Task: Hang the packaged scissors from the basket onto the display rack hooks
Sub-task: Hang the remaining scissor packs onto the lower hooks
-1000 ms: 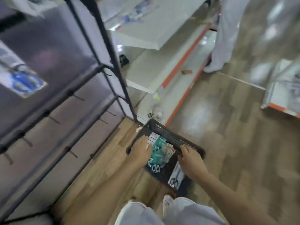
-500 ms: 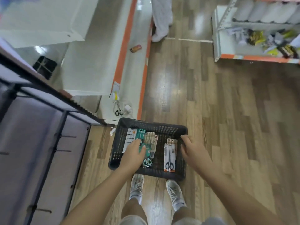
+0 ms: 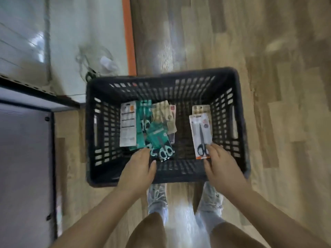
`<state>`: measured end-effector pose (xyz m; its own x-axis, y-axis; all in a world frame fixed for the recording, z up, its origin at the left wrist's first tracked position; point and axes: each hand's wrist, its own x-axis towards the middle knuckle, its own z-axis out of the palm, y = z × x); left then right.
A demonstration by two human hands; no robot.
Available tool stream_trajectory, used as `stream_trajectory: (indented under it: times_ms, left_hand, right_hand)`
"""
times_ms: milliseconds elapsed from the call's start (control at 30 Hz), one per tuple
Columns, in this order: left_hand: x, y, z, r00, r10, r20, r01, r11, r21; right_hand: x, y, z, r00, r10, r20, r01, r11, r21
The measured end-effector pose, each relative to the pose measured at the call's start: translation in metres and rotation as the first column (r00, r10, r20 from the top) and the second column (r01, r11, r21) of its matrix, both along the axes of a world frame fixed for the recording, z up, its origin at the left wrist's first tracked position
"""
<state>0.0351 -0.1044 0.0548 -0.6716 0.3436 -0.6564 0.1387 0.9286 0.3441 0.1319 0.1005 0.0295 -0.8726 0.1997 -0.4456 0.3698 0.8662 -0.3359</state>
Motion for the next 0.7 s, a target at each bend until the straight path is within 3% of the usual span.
stream_trajectory:
  times_ms: [100,233,367,500,600,700]
  left_hand:
    - [-0.004,0.005,-0.083,1.000,-0.010,-0.023,0.011,1.000,0.023]
    - [-0.030,0.020,-0.171,0.989,-0.037,-0.144,0.041,0.999,0.022]
    - [-0.068,0.034,-0.223,0.951,-0.070,-0.300,0.072,0.997,-0.004]
    - [-0.104,0.046,-0.259,0.879,-0.230,-0.419,0.209,0.973,-0.096]
    - [-0.111,0.053,-0.276,0.902,-0.179,-0.394,0.164,0.984,-0.072]
    - [-0.108,0.066,-0.287,0.963,-0.027,-0.267,0.040,0.998,0.043]
  right_hand:
    - [-0.014,0.008,-0.074,0.999,0.050,0.012,-0.050,0.998,0.028]
    - [-0.069,0.021,-0.147,0.974,0.201,-0.101,-0.186,0.972,0.144]
    - [-0.131,0.030,-0.189,0.952,0.238,-0.192,-0.188,0.950,0.250]
    - [-0.160,0.045,-0.216,0.946,0.270,-0.181,-0.199,0.922,0.333]
    - [-0.163,0.054,-0.228,0.967,0.232,-0.107,-0.181,0.917,0.355]
    - [-0.151,0.056,-0.238,0.991,0.092,-0.094,-0.059,0.952,0.302]
